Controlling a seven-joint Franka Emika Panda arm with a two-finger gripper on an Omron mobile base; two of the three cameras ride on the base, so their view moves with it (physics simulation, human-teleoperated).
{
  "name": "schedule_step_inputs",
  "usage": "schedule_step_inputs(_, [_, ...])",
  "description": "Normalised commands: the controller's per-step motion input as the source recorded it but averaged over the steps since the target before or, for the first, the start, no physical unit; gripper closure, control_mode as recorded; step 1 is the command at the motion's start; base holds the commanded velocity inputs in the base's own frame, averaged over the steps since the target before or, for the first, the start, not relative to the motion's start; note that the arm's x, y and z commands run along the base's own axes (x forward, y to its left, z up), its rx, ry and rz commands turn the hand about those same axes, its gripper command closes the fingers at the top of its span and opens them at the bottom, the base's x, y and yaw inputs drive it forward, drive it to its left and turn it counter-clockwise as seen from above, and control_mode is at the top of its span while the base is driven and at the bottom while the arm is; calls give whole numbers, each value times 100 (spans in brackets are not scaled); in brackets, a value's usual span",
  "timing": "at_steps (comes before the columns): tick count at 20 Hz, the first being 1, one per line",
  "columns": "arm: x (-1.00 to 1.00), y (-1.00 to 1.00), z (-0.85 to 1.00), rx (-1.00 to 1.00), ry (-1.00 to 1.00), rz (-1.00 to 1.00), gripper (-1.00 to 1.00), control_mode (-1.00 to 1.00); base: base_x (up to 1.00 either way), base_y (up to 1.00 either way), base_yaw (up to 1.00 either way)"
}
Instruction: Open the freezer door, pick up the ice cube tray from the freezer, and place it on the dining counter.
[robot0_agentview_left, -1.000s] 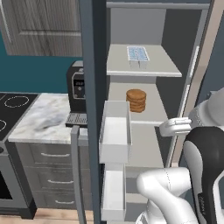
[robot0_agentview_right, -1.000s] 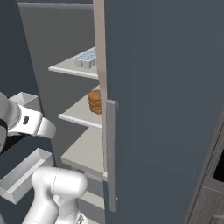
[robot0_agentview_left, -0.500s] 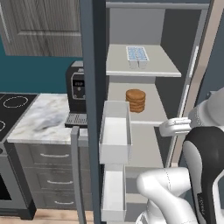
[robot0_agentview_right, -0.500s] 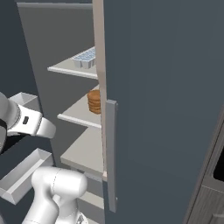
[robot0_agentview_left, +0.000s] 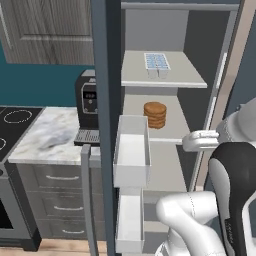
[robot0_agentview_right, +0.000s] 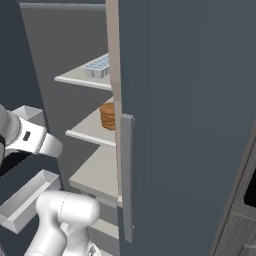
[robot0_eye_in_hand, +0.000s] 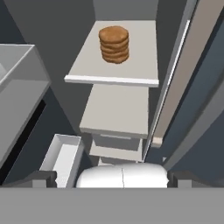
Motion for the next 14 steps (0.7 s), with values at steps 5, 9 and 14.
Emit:
schedule_step_inputs(5, [0,0,33,13,0,-18,-100,-100,0,0,0])
schedule_step_inputs(9, [0,1,34,15,-3,-21,-100,-100,0,0,0])
schedule_step_inputs(14, [0,17,20,12,-13,-27,-100,-100,0,0,0])
